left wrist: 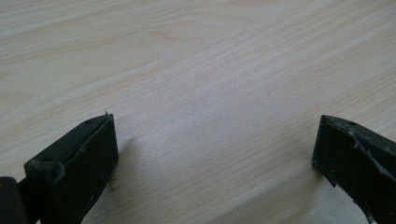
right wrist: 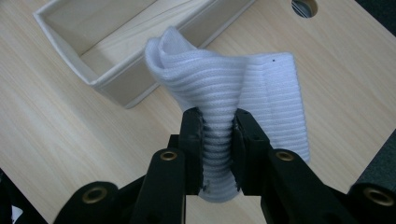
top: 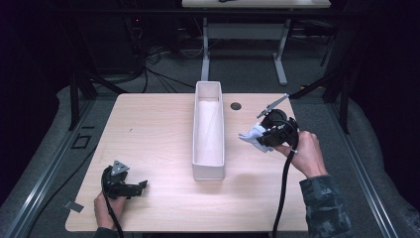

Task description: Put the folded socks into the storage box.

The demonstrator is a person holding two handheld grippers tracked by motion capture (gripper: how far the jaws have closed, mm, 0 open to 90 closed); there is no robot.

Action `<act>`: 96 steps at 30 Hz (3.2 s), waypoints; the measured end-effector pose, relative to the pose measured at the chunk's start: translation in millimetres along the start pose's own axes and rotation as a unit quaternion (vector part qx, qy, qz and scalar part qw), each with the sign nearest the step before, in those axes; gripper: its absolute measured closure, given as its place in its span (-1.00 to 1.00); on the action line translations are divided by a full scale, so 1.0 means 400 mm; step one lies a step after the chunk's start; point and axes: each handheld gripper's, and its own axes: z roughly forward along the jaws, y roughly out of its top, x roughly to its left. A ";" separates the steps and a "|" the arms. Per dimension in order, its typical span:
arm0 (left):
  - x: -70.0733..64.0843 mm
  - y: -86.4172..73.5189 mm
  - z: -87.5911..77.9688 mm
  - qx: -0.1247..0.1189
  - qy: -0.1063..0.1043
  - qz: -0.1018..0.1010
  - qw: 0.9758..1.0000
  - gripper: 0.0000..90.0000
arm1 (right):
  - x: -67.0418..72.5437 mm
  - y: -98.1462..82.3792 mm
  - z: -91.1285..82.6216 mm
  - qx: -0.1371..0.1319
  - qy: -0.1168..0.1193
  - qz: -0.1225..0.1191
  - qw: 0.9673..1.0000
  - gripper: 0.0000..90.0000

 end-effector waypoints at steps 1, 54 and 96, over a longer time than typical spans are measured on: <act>0.000 0.000 0.000 0.000 0.000 0.000 1.000 -1.00 | 0.001 0.004 -0.002 -0.001 0.000 0.000 1.000 0.68; 0.000 0.000 0.000 0.000 0.000 0.000 1.000 -1.00 | 0.155 0.245 0.045 -0.003 0.036 -0.102 0.994 0.67; 0.000 0.000 0.000 0.000 0.001 0.000 1.000 -1.00 | 0.214 0.194 0.290 0.068 0.116 -0.086 0.987 0.66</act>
